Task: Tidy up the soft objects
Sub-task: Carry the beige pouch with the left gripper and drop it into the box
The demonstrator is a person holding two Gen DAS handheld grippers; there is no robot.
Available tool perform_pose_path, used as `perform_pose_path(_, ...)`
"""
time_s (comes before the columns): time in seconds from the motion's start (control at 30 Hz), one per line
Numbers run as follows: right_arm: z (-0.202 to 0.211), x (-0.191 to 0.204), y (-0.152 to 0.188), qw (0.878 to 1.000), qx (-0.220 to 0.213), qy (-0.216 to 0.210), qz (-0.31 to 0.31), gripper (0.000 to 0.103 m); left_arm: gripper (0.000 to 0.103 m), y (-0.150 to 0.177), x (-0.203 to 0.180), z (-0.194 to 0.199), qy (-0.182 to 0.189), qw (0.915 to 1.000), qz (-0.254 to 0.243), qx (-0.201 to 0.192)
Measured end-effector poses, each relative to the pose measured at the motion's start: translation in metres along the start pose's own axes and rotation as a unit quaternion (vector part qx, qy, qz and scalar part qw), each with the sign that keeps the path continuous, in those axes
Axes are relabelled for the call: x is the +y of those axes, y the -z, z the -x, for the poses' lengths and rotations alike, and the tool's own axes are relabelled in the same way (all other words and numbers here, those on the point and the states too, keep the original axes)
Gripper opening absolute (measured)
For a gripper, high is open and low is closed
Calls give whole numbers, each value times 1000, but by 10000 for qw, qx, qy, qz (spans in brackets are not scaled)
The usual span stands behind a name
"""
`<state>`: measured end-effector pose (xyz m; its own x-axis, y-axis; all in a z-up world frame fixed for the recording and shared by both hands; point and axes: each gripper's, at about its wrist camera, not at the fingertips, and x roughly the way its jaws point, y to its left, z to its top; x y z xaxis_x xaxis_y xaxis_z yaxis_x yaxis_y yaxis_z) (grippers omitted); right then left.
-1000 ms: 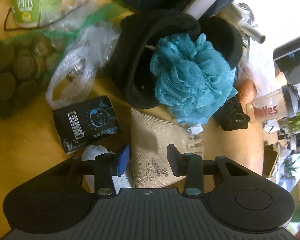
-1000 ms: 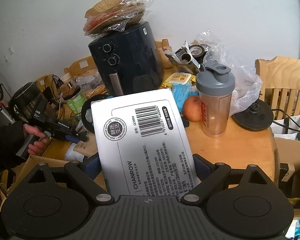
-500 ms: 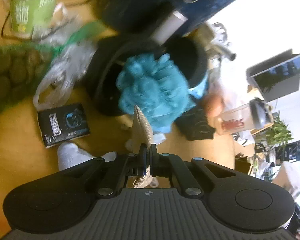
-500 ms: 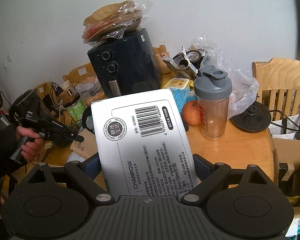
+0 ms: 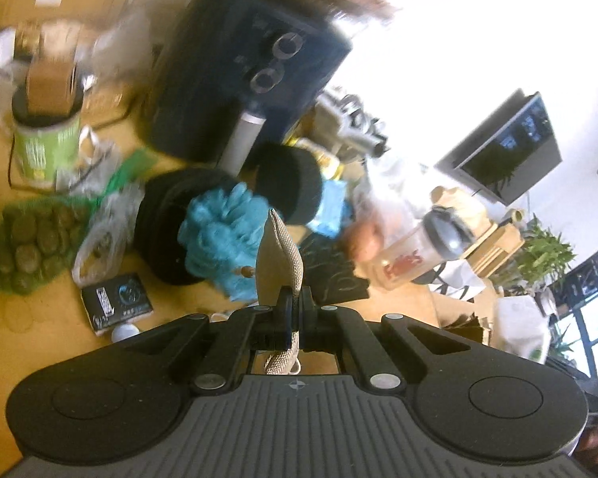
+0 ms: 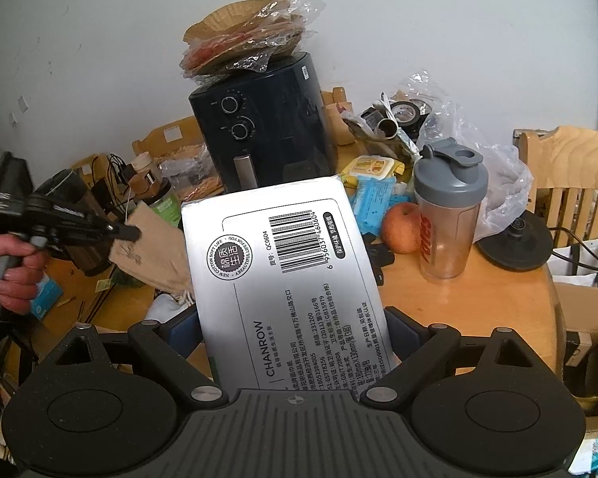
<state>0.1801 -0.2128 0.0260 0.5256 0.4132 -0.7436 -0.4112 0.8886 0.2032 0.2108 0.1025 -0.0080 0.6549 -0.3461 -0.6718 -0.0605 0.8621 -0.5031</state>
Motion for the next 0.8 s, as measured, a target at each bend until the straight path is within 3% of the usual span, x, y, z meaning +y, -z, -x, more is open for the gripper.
perform_pose_path(0.2,1,22,-8,9990,333,290,38,93,3,8,-32,33,-84,9986,-373,-360)
perform_pose_path(0.47,4,43,-6,9971,642,177,-381,93,3,26,-68,76,-159,9944,-770,-703)
perform_pose_path(0.8,2,59,5,9962,789,-25,-370,93,3,62,-88,102,-340,9943,-917,-424)
